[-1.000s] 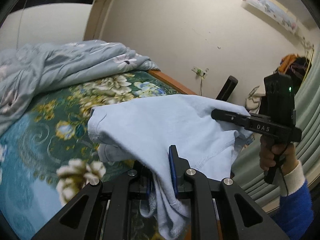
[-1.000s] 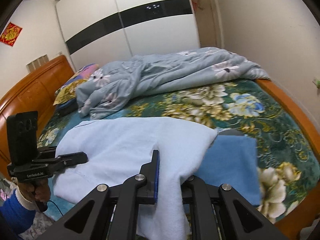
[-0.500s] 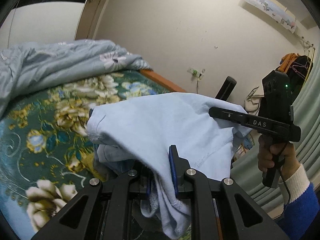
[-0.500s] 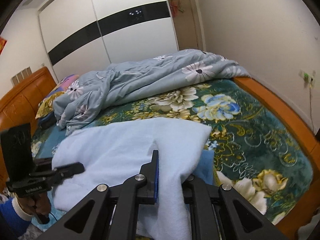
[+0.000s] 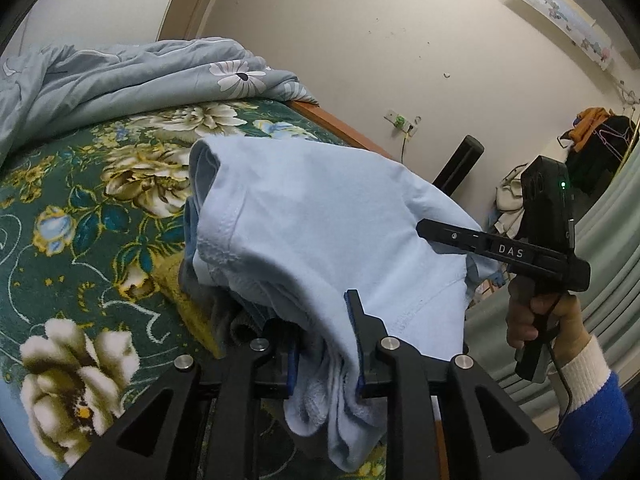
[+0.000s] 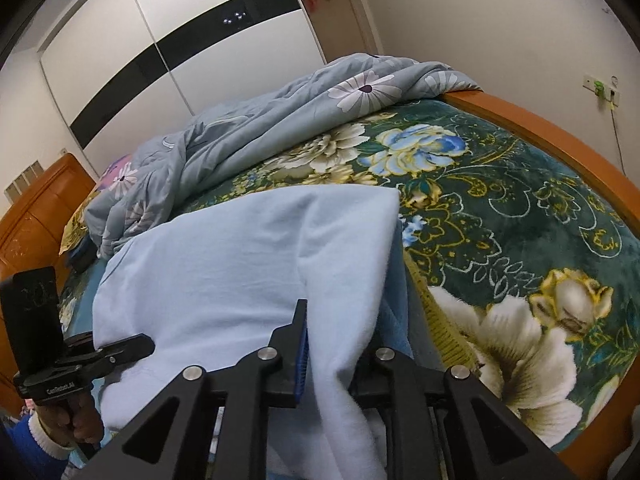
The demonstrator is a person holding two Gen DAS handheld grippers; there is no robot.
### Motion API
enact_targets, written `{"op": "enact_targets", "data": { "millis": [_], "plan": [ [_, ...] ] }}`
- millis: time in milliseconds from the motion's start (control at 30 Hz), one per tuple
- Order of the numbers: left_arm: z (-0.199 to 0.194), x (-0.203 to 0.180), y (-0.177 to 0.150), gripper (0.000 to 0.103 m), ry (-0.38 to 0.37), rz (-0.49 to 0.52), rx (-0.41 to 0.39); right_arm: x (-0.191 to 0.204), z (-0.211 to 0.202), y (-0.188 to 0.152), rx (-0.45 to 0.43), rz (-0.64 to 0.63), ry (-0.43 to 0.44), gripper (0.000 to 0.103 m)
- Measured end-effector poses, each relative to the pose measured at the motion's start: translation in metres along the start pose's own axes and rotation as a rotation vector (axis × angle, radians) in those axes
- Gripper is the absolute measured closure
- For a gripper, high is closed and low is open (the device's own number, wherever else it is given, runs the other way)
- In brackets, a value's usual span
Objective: Fold clothes
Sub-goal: 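Lift the folded sweatshirt with both grippers and carry it to the clothes stack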
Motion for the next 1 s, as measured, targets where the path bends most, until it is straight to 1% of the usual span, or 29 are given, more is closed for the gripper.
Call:
{"op": "enact_targets", "data": {
  "millis": [67,100,167,233,300,400,467,500,533,600,667,700,800,867,1000],
  "plan": [
    [-0.005,0.001,0.002,0.079,-0.005,-0.003,0.002,0.002,-0.004,0.0,0.002,-0.004,-0.007,0.083],
    [-0.008,0.003,0.002,0.076,0.002,-0.006,0.001,0.002,-0.008,0.0,0.003,-0.009,-0.018,0.081],
    [-0.016,0.008,0.004,0.075,0.014,-0.016,-0.007,0.002,-0.014,0.0,0.013,-0.008,-0.037,0.077],
    [-0.025,0.014,0.006,0.075,0.015,-0.029,-0.026,0.002,-0.023,-0.001,0.026,-0.019,-0.056,0.077],
    [-0.036,0.02,0.011,0.075,0.039,-0.047,-0.05,0.0,-0.036,-0.002,0.031,-0.041,-0.099,0.075],
    [-0.057,0.022,0.02,0.075,0.075,-0.049,-0.121,-0.007,-0.058,0.005,0.002,-0.038,-0.154,0.073],
    [-0.068,0.014,0.028,0.074,0.063,-0.043,-0.154,-0.009,-0.072,0.011,-0.033,-0.032,-0.184,0.072],
    [-0.069,0.007,0.029,0.074,0.051,-0.039,-0.158,-0.007,-0.077,0.015,-0.049,-0.032,-0.185,0.072],
    [-0.07,-0.001,0.029,0.074,0.04,-0.025,-0.157,-0.003,-0.078,0.019,-0.058,-0.038,-0.177,0.072],
    [-0.064,-0.021,0.024,0.074,0.031,0.034,-0.14,0.01,-0.076,0.023,-0.056,-0.069,-0.173,0.07],
    [-0.054,-0.033,0.018,0.074,0.047,0.089,-0.111,0.022,-0.067,0.023,-0.038,-0.108,-0.176,0.07],
    [-0.048,-0.034,0.015,0.074,0.057,0.101,-0.096,0.029,-0.062,0.023,-0.028,-0.129,-0.178,0.07],
    [-0.032,-0.022,0.003,0.074,0.086,0.093,-0.049,0.041,-0.047,0.02,0.003,-0.191,-0.191,0.07],
    [-0.024,-0.012,-0.005,0.074,0.1,0.098,-0.031,0.039,-0.041,0.014,0.021,-0.21,-0.209,0.07],
    [-0.018,-0.002,-0.013,0.074,0.091,0.085,-0.014,0.014,-0.031,-0.001,0.034,-0.141,-0.225,0.07]
  ]
}}
Point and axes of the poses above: each gripper's, at about its wrist camera, not at the fingertips, and z roughly the way its jaws point, x to its left, y to its top, the point moved 10 cm from there along z, roughly the way its jaws point, and after that the axes turned 8 degrees about -z, right-handed, at the moved point
